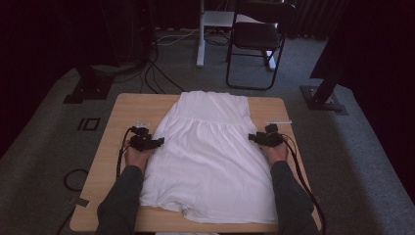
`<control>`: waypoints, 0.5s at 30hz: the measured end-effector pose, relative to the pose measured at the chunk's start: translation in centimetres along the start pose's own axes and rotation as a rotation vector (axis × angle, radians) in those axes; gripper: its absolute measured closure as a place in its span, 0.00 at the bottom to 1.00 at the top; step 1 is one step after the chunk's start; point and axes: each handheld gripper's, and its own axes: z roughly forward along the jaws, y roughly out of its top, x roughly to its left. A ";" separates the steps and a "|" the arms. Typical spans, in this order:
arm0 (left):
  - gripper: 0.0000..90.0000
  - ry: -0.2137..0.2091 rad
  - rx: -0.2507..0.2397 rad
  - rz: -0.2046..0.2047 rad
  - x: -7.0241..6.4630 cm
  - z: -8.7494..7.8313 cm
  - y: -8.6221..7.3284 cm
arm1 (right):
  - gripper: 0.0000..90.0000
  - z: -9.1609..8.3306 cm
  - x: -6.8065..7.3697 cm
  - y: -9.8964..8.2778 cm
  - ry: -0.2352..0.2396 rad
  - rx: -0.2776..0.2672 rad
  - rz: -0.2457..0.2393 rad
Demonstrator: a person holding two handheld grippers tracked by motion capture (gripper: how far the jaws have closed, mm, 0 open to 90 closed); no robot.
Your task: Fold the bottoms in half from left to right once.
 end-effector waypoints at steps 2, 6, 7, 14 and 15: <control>0.35 -0.004 0.005 0.012 -0.1 0.0 -0.1 | 0.65 0.6 -0.4 0.3 0.016 0.070 0.031; 0.35 -0.017 -0.002 0.018 -0.1 -0.2 -0.3 | 0.99 -1.2 0.4 1.0 -0.079 -0.004 -0.070; 0.35 -0.020 -0.002 0.018 -0.1 -0.2 -0.4 | 0.99 -3.3 0.9 1.2 -0.130 -0.152 -0.076; 0.35 -0.025 0.008 0.023 -0.3 0.0 0.0 | 0.98 -2.0 0.7 0.2 -0.253 -0.055 -0.138; 0.35 -0.027 0.003 0.022 -0.3 0.1 0.0 | 0.98 -1.6 0.5 0.0 -0.259 -0.045 -0.125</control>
